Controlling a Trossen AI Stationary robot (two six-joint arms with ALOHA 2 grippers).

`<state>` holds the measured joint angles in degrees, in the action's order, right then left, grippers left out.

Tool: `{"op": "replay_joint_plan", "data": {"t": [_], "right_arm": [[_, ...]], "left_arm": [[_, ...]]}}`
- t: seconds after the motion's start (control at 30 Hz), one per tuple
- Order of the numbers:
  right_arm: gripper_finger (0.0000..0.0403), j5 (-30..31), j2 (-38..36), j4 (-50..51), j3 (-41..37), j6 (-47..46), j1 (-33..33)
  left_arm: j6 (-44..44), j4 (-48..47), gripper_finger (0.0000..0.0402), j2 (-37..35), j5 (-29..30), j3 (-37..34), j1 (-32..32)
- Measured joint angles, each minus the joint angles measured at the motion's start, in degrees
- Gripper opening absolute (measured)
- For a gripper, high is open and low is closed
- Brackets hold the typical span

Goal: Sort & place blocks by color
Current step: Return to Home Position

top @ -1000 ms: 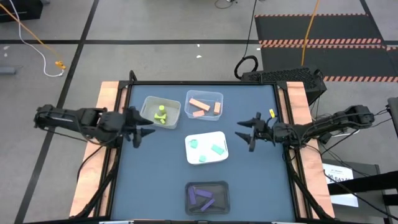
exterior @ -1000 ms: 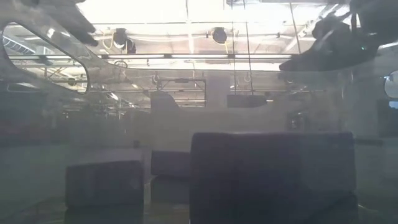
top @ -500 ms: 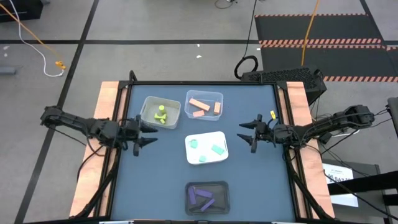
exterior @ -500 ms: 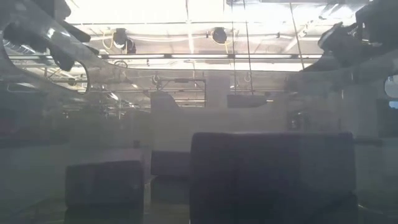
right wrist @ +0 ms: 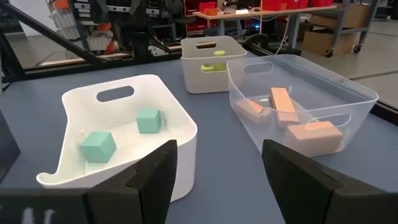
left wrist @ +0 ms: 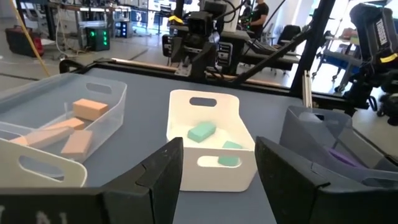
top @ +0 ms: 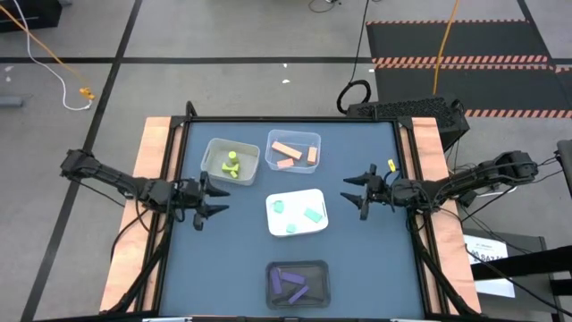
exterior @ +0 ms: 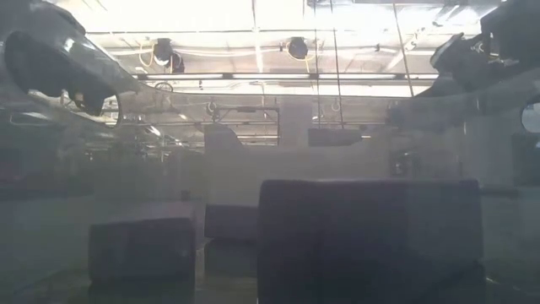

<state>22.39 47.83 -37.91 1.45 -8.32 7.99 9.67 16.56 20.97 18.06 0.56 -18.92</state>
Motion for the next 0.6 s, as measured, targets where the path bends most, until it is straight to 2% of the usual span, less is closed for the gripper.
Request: {"op": "replay_joint_plan", "data": {"t": [0.6], "right_arm": [[0.0226, 0.0, 0.0, 0.0, -0.1, 0.0, 0.0]], "left_arm": [[0.0, 0.0, 0.0200, 0.0, 0.0, 0.0, 0.0]]}}
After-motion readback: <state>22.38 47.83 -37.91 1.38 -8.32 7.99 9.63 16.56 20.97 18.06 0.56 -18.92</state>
